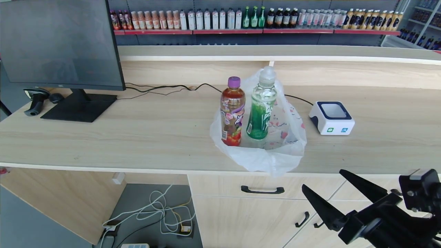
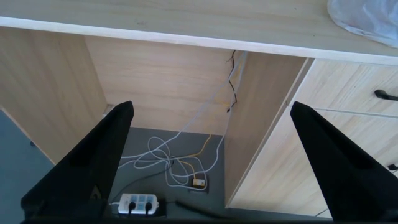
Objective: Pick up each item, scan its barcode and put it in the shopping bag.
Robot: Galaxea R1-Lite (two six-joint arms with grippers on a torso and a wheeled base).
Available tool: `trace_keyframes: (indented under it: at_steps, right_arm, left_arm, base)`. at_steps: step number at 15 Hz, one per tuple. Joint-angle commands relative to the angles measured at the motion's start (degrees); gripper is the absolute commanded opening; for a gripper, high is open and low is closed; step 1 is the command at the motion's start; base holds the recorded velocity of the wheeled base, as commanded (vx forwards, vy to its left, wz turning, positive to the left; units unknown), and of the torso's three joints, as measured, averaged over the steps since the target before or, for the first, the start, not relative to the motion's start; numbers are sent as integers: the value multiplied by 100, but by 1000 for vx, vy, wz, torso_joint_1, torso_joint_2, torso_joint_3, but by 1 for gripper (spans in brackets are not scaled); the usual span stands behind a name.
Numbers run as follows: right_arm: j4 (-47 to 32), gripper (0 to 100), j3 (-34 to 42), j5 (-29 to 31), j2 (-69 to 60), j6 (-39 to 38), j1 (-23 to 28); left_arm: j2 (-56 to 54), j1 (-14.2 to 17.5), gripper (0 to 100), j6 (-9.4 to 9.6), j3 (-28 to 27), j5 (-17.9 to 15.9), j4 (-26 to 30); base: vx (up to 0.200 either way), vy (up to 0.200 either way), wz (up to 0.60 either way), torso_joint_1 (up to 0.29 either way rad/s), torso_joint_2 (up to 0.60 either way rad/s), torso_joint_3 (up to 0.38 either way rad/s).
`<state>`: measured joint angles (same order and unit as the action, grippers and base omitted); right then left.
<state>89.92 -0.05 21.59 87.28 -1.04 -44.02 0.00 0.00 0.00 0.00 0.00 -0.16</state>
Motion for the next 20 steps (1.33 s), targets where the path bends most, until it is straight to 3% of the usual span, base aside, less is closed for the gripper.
trace_keyframes:
  at_steps: [1, 5, 10, 12, 13, 16, 17, 18, 20]
  right_arm:
    - [8, 100, 5, 12, 254, -11, -19]
    - [8, 100, 5, 30, -265, -450, 517]
    - [-1284, 100, 5, -366, -1776, -19, 1080]
    - [-3938, 100, 5, -1324, -3350, 183, 1159]
    - [-4870, 100, 5, -1535, -3877, 271, 1071]
    - [-7278, 100, 5, -1544, -5248, 262, 210]
    - [-8535, 100, 5, -1544, -6311, 297, 34]
    - [-9080, 100, -118, -1553, -6751, 279, 51]
    - [-9036, 100, -118, -1553, -6830, 288, 95]
  left_arm:
    - [0, 0, 100, -9, 0, 0, -2]
    - [0, 0, 100, -9, 0, 0, -2]
    - [0, 0, 100, 0, 0, 0, -2]
    - [0, -9, 100, 9, 0, 0, 7]
    - [0, 0, 100, 9, 0, 0, 7]
    - [0, 0, 100, 9, 0, 0, 7]
    - [0, 0, 100, 9, 0, 0, 7]
    - [0, 0, 100, 0, 0, 0, 7]
    - [0, 0, 100, -9, 0, 0, 7]
  base:
    - [0, 0, 0, 0, 0, 0]
    - [0, 0, 0, 0, 0, 0]
    - [0, 0, 0, 0, 0, 0]
    - [0, 0, 0, 0, 0, 0]
    - [0, 0, 0, 0, 0, 0]
    - [0, 0, 0, 0, 0, 0]
    - [0, 0, 0, 0, 0, 0]
    - [0, 0, 0, 0, 0, 0]
    - [0, 0, 0, 0, 0, 0]
